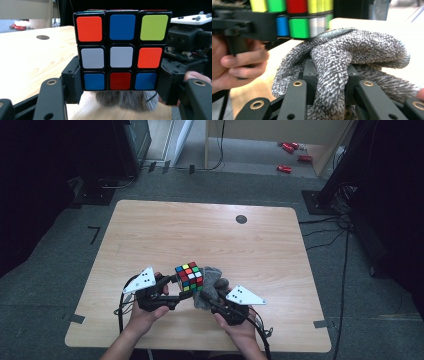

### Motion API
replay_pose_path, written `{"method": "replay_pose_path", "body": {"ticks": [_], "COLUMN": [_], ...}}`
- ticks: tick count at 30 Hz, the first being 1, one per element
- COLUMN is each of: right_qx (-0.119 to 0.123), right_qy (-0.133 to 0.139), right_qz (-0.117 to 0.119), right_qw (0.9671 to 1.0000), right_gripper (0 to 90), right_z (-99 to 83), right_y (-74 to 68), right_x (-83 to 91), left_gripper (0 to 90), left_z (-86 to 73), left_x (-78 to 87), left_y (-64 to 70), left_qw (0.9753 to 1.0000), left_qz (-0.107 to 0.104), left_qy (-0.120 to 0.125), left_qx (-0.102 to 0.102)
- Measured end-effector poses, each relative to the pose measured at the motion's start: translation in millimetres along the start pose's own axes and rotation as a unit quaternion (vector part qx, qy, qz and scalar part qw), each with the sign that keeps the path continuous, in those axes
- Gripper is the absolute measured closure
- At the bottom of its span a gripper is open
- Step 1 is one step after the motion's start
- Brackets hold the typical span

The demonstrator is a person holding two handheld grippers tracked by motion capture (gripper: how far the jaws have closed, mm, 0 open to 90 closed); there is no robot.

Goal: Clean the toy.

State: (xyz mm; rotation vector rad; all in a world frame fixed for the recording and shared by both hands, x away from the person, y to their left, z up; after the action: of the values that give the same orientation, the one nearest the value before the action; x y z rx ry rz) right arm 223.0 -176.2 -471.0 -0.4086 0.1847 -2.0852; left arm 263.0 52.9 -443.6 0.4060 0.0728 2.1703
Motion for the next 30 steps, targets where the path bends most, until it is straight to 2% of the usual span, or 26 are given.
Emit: {"method": "replay_pose_path", "body": {"ticks": [1, 4, 5, 6, 8, 10, 12, 13, 15, 17, 20, 23, 26, 28, 30], "right_qx": [0.002, 0.018, 0.032, 0.043, 0.041, 0.023, -0.009, -0.027, -0.037, -0.024, 0.009, 0.029, 0.004, -0.033, -0.047], "right_qy": [-0.005, -0.026, -0.032, -0.034, -0.028, -0.013, 0.005, 0.011, 0.003, -0.012, -0.05, -0.051, -0.011, 0.016, 0.022], "right_qz": [0.007, 0.05, 0.058, 0.057, 0.044, 0.017, -0.021, -0.033, -0.037, -0.019, 0.036, 0.045, 0.013, -0.034, -0.056], "right_qw": [1.0, 0.9982, 0.9973, 0.9969, 0.9978, 0.9995, 0.9997, 0.999, 0.9986, 0.9995, 0.9981, 0.9973, 0.9998, 0.9987, 0.997], "right_gripper": [71.5, 71.2, 71.1, 71.1, 71.0, 71.1, 71.4, 71.4, 71.4, 71.2, 70.8, 70.8, 71.0, 71.2, 71.3], "right_z": [-1.0, -4.1, -4.5, -4.1, -1.8, 0.8, 1.7, 1.3, -0.8, -3.2, -7.7, -7.0, 0.3, 2.0, 0.9], "right_y": [-2.7, -18.0, -23.9, -26.6, -23.7, -12.3, 1.5, 7.0, 10.5, 4.8, -14.9, -23.5, -10.6, 5.0, 13.5], "right_x": [-2.3, -13.4, -16.5, -17.4, -14.3, -6.6, 2.2, 5.4, 5.4, -1.0, -17.5, -20.7, -7.7, 4.2, 10.0], "left_gripper": [35.0, 35.0, 35.0, 35.0, 35.0, 35.0, 35.0, 35.0, 35.0, 35.0, 35.0, 35.0, 35.0, 35.0, 35.0], "left_z": [-0.7, -2.1, -2.3, -2.3, -1.3, -0.1, 0.0, -0.4, -0.8, -1.2, -2.5, -3.2, -1.9, -1.3, -2.0], "left_x": [-1.3, -3.5, -3.6, -3.3, -2.2, -0.5, 0.1, -0.1, -0.7, -2.0, -3.7, -4.2, -2.9, -2.0, -2.3], "left_y": [1.7, 5.8, 6.4, 6.5, 5.6, 4.0, 2.4, 2.0, 1.8, 3.4, 6.0, 7.2, 5.7, 4.8, 3.7], "left_qw": [1.0, 0.9998, 0.9998, 0.9997, 0.9998, 0.9999, 0.9999, 0.9999, 0.9999, 0.9999, 0.9998, 0.9997, 0.9998, 0.9999, 0.9999], "left_qz": [-0.001, 0.003, 0.004, 0.005, 0.005, 0.005, 0.008, 0.008, 0.007, 0.006, 0.006, 0.007, 0.005, 0.006, 0.008], "left_qy": [-0.002, -0.008, -0.01, -0.01, -0.006, -0.001, -0.002, -0.002, -0.003, -0.005, -0.009, -0.012, -0.006, -0.006, -0.007], "left_qx": [-0.002, -0.015, -0.019, -0.02, -0.017, -0.014, -0.013, -0.011, -0.009, -0.013, -0.015, -0.022, -0.016, -0.014, -0.014]}}
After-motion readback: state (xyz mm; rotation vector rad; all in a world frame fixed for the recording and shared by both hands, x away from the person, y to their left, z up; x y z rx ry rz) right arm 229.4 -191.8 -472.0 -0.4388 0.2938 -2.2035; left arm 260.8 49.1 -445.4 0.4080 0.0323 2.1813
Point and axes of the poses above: each handheld gripper's, and its own axes: x roughly backward along the jaws, z roughly out of its top, y roughly to its right, the point moved 2 cm from there along -x, roughly forward along the jaws, and after that the axes turned 13 degrees about z, right-handed, at the moved point
